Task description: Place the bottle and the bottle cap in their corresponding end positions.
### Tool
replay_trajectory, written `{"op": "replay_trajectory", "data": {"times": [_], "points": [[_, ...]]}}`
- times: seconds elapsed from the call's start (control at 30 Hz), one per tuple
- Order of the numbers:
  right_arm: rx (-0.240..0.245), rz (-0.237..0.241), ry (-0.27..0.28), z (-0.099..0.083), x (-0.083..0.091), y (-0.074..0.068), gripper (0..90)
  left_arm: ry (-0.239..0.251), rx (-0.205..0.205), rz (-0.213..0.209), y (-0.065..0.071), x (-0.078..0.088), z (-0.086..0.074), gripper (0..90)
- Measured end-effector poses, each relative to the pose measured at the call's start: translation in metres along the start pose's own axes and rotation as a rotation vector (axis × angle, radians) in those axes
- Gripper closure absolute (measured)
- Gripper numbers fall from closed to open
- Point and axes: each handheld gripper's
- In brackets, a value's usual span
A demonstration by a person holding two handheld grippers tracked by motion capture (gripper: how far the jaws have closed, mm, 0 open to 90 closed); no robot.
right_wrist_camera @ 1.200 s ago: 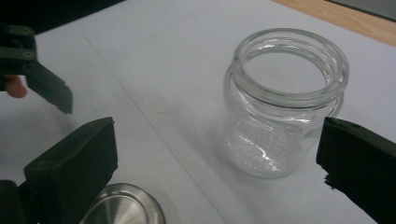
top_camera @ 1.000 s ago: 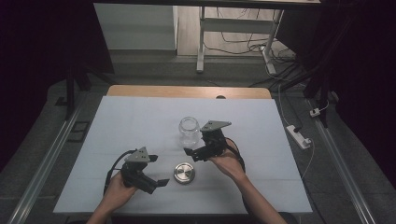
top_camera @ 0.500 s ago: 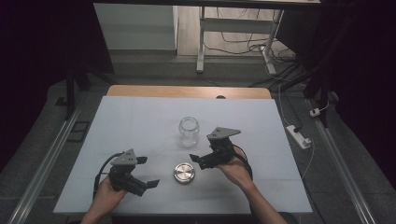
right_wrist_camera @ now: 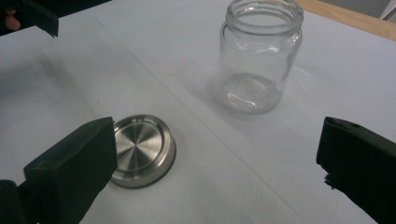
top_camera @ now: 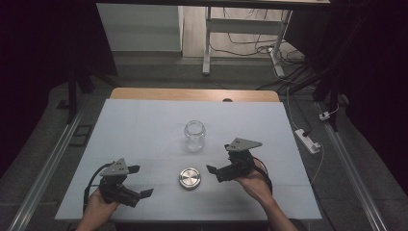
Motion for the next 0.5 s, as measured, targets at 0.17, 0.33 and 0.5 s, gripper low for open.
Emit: {"op": "replay_trajectory", "data": {"times": [0.17,0.33,0.5], "points": [[-0.015,-0.024,0.003,-0.011,0.015,0.005,0.0,0.019,0.024,0.016,0.002,0.008,-0.008,0.0],[-0.043,-0.050,0.005,-0.022,0.029,0.012,0.0,0.041,0.048,0.031,0.003,0.017,-0.017,0.0],[-0.056,-0.077,0.003,-0.032,0.039,0.017,0.0,0.056,0.068,0.044,0.006,0.025,-0.027,0.0]]}}
Point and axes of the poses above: each handheld gripper's, and its own axes: x roughly backward along the jaws, z roughly out of its top, y roughly to its right, and after that the axes turned 14 degrees about -z, right-handed
